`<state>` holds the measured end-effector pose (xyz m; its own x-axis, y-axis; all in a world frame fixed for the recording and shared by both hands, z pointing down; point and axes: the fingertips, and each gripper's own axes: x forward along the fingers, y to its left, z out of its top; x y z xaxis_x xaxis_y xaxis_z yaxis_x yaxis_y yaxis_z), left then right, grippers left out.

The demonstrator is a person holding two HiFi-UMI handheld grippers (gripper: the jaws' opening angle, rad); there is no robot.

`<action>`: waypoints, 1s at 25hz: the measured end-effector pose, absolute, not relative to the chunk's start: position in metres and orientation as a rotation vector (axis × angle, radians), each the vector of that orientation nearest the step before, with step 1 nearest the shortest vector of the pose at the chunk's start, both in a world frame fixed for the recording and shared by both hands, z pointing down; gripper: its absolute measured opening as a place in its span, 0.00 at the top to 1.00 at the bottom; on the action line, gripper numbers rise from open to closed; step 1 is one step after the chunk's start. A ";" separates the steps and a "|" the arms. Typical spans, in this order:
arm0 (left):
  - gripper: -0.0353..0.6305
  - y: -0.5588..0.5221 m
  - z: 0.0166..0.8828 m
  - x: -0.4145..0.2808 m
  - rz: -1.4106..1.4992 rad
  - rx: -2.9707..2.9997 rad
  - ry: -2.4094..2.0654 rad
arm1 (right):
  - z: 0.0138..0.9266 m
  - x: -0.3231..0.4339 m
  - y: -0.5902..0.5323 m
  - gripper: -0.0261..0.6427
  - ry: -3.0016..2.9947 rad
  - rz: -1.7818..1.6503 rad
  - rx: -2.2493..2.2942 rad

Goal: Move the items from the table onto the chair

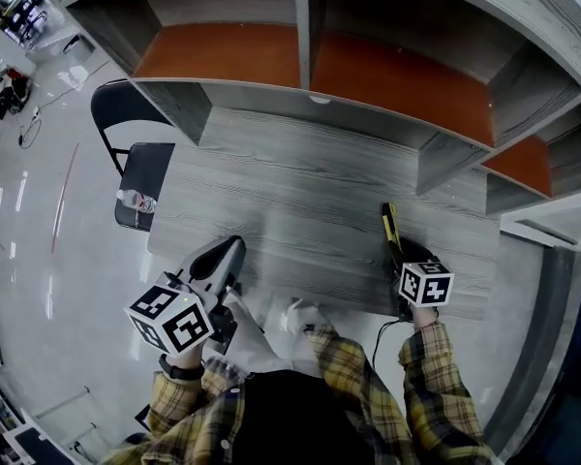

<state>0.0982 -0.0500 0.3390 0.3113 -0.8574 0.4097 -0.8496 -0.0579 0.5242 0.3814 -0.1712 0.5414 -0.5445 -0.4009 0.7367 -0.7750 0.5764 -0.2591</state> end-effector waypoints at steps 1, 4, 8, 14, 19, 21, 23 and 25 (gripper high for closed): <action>0.94 -0.044 0.339 0.089 -0.026 1.865 -1.534 | 0.537 0.368 -0.165 0.77 -2.195 0.766 0.906; 0.94 -0.026 0.343 0.054 -0.060 1.827 -1.576 | 0.526 0.320 -0.143 0.77 -2.243 0.740 0.812; 0.94 -0.004 0.347 -0.003 -0.125 1.772 -1.639 | 0.512 0.242 -0.119 0.77 -2.295 0.692 0.676; 0.94 0.029 0.349 -0.107 -0.150 1.726 -1.698 | 0.493 0.103 -0.070 0.77 -2.358 0.686 0.490; 0.94 0.067 0.364 -0.209 -0.178 1.667 -1.748 | 0.491 -0.026 -0.024 0.77 -2.400 0.686 0.349; 0.94 0.084 0.368 -0.249 -0.200 1.641 -1.756 | 0.488 -0.077 -0.004 0.77 -2.416 0.702 0.312; 0.94 0.105 0.372 -0.285 -0.208 1.610 -1.764 | 0.487 -0.126 0.020 0.77 -2.422 0.717 0.273; 0.94 0.122 0.379 -0.318 -0.190 1.590 -1.770 | 0.490 -0.174 0.040 0.77 -2.431 0.738 0.252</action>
